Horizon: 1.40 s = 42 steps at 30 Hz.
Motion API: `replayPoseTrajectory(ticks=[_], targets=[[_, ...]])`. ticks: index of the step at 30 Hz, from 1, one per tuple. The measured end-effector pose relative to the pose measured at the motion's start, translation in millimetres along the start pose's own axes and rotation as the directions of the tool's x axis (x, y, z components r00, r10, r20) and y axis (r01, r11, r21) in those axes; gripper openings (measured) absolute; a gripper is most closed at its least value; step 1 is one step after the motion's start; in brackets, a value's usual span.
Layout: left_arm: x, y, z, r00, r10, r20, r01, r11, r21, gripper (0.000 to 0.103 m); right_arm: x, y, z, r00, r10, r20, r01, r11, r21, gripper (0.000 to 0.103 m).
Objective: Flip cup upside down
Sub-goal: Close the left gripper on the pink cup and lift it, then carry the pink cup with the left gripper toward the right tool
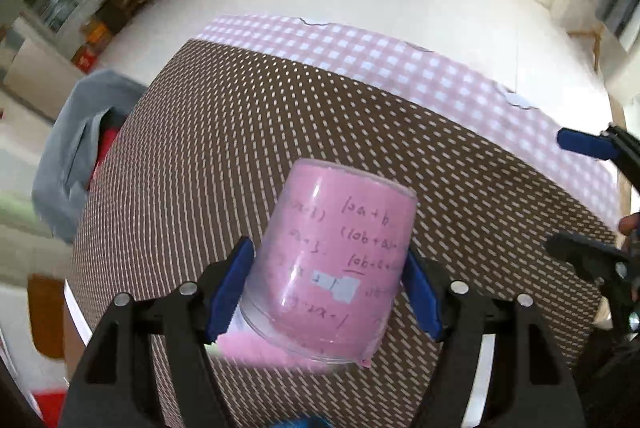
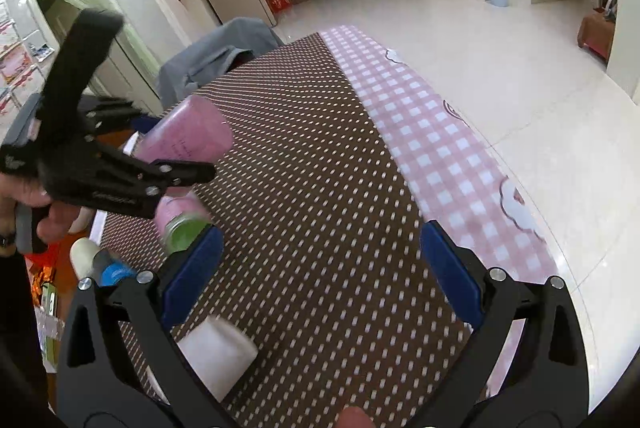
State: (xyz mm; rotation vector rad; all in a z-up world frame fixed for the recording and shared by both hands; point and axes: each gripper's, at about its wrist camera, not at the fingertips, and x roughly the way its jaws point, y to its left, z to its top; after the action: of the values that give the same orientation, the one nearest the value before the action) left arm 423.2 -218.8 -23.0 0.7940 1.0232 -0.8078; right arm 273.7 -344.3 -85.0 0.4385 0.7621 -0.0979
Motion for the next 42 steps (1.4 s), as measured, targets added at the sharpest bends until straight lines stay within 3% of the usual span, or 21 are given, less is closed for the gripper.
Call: replayPoseTrajectory(ticks=[9,22,29,33,37,42], targets=[[-40.0,-22.9,-107.6,0.998,-0.003,0.060,0.017,0.971,-0.239,0.070,-54.0,35.5,-59.6,0.995,0.098,0.024,-0.096,0.993,-0.074,0.097],[-29.6,-100.4,-213.6,0.997,-0.041,0.063,0.061,0.927,-0.369,0.071,-95.5,37.2,-129.3,0.986,0.160,0.051,-0.152,0.978,-0.142,0.097],[-14.5,-118.9,-230.0,0.992,-0.097,0.078,0.123,0.875,-0.469,0.071,-105.4,30.6,-144.8,0.982,0.181,0.060,-0.172,0.976,-0.135,0.097],[-2.3,-126.5,-231.9,0.995,-0.074,0.069,0.099,0.842,-0.530,0.071,-109.1,28.8,-149.8,0.979,0.194,0.064,-0.184,0.974,-0.135,0.097],[14.4,-136.2,-234.7,0.992,-0.099,0.074,0.123,0.806,-0.579,0.071,-107.1,23.7,-154.6,0.980,0.192,0.052,-0.185,0.975,-0.125,0.097],[22.5,-141.3,-236.0,0.996,-0.064,0.069,0.093,0.787,-0.609,0.077,-105.2,20.2,-158.2,0.981,0.189,0.046,-0.182,0.976,-0.118,0.097]])
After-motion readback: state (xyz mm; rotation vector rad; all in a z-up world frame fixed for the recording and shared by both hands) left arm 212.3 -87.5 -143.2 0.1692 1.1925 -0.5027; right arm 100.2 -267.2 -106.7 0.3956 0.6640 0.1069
